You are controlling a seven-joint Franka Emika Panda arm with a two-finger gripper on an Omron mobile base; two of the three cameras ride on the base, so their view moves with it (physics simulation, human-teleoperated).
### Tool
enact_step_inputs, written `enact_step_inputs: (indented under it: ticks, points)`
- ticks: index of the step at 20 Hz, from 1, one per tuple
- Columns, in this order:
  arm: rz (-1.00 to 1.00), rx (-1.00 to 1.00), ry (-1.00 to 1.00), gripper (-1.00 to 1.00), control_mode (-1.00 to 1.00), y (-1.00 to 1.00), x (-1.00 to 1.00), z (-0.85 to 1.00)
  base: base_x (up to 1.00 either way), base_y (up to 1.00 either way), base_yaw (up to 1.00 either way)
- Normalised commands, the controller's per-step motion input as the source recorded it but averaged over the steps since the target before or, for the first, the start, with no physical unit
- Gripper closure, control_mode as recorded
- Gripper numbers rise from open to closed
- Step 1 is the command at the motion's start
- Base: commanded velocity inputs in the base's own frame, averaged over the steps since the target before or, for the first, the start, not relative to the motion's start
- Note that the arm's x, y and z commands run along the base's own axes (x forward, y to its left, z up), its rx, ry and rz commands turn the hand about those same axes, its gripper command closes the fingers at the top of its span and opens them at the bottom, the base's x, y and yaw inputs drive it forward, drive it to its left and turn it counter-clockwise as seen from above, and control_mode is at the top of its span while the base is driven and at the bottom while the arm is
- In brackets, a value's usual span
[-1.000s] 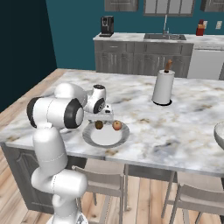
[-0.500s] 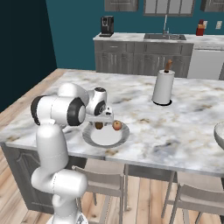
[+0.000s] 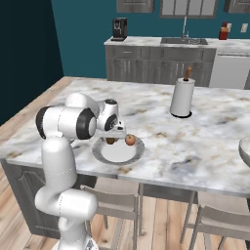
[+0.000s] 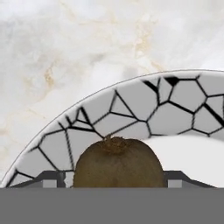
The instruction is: Take the fruits from the plate on the dining counter and place two fruits in each bowl.
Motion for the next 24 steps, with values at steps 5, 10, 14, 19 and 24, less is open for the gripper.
enact_step_inputs:
  ticks: [5,10,14,19,24]
  points:
    - [0.0,0.0,0.0,1.0,-1.0,-0.17,-0.52,0.35,0.0,0.0,0.0]
    - [-0.02,0.0,0.02,1.0,-1.0,-0.03,-0.79,0.91,0.0,0.0,0.0]
    - [-0.03,0.0,0.08,1.0,-1.0,0.0,-0.98,1.0,0.0,0.0,0.0]
    - [-0.1,0.0,0.04,1.0,-1.0,-0.1,-1.0,0.82,0.0,0.0,0.0]
    - [-0.09,0.0,0.01,1.0,-1.0,-0.02,-0.76,0.79,0.0,0.0,0.0]
